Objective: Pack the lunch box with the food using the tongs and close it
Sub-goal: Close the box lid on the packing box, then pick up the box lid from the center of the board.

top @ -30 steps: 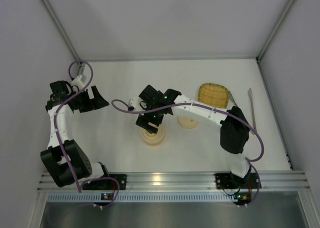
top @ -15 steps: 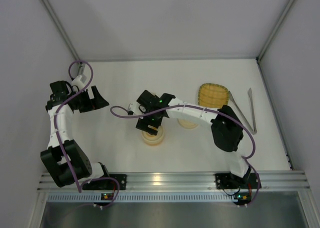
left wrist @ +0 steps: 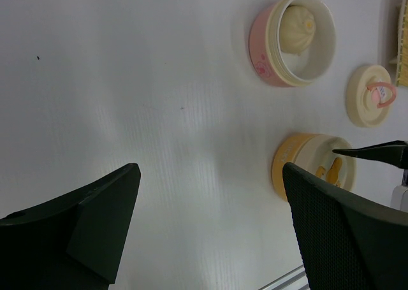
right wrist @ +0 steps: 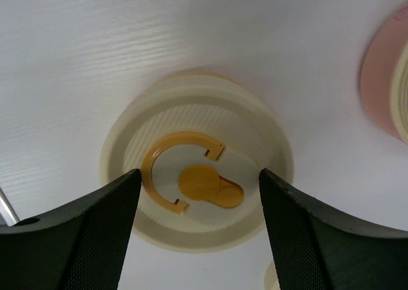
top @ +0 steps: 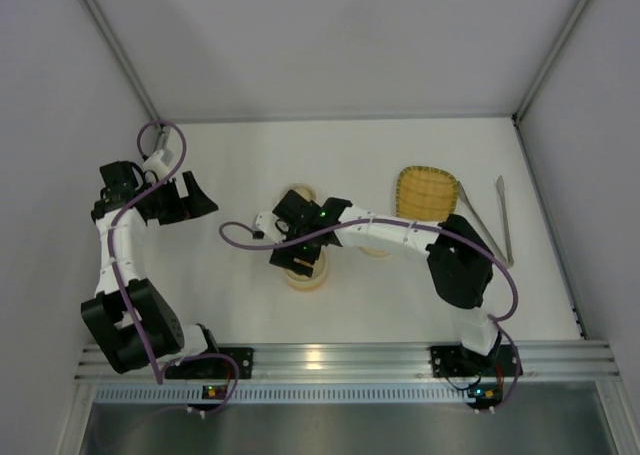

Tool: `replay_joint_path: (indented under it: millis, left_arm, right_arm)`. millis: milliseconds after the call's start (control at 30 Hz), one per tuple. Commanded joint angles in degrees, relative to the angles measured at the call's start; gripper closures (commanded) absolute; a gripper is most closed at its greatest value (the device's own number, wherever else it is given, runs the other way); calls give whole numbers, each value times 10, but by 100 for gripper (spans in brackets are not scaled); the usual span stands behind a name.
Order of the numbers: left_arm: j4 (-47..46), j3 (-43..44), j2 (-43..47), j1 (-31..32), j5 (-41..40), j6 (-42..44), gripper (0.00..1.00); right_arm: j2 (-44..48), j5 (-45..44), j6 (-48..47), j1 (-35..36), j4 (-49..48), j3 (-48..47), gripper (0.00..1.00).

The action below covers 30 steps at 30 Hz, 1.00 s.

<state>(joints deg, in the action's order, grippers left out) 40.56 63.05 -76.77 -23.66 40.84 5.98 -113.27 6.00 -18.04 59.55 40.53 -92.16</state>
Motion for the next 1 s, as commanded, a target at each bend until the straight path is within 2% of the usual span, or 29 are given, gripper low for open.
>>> replay_joint_path:
  millis: [0,267,433,567,767,933,967]
  left_arm:
    - [-16,-1,9,-4,4,9,2]
    - [-15,2,12,-4,8,8,2]
    - [-15,3,12,-4,13,7,2]
    - [-14,3,15,-4,17,8,2]
    - [-20,1,18,-4,19,9,2]
    - [-34,-6,19,-4,20,2,1]
    - [-37,-9,18,-4,22,-3,2]
  right_arm:
    - [-13,7,-1,41,17,43,27]
    - [12,4,8,44,22,53,27]
    - [43,3,10,24,31,18,27]
    - [73,19,9,-17,43,-27,25]
    - [118,41,15,-122,73,-79,25]
    - [154,-11,46,-190,96,-14,26]
    - [162,-13,53,-221,103,9,29]
